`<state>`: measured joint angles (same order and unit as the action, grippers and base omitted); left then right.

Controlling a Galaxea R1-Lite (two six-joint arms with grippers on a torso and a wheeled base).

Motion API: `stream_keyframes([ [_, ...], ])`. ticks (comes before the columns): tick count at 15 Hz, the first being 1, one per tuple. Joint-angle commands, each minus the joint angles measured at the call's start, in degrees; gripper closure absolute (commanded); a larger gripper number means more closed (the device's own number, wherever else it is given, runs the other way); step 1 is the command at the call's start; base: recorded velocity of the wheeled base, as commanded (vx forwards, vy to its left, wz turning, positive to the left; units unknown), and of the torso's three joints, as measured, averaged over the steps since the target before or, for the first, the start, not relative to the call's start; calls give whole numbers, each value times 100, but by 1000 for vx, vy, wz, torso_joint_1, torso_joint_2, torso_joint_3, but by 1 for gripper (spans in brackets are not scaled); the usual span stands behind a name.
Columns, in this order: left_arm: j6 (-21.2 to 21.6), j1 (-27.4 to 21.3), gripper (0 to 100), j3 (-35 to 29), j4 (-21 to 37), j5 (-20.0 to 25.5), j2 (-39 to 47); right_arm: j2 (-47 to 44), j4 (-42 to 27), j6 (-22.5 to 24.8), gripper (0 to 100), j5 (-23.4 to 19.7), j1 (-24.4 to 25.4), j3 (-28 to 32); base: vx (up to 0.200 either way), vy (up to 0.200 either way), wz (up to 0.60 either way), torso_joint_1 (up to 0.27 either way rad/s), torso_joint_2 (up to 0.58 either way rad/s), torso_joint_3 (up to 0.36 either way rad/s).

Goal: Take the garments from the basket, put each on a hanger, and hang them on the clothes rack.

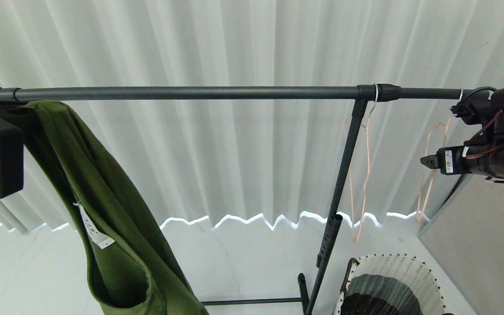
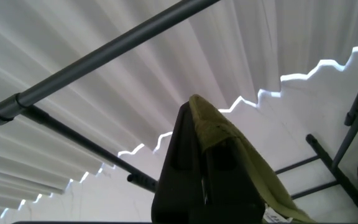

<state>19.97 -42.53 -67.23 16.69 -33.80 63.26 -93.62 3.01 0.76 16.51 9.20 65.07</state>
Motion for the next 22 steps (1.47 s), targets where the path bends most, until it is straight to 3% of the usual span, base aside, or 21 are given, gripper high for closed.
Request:
stream_keyframes([
  [1,-2,-1,100,17,-25,-3,-33,72,-11,-5,0,2,-6,-56,0,0,0,0,0,0],
  [8,16,-1,100,123,-245,-3,-33,125,-73,-234,0,2,2,-100,0,0,0,0,0,0],
  [18,7,-1,100,131,-245,-12,-42,-86,-714,-1394,0,2,240,-39,0,0,0,0,0,0],
  [22,16,-1,100,131,-245,-12,-42,-130,-705,-1491,0,2,222,-12,0,0,0,0,0,0],
])
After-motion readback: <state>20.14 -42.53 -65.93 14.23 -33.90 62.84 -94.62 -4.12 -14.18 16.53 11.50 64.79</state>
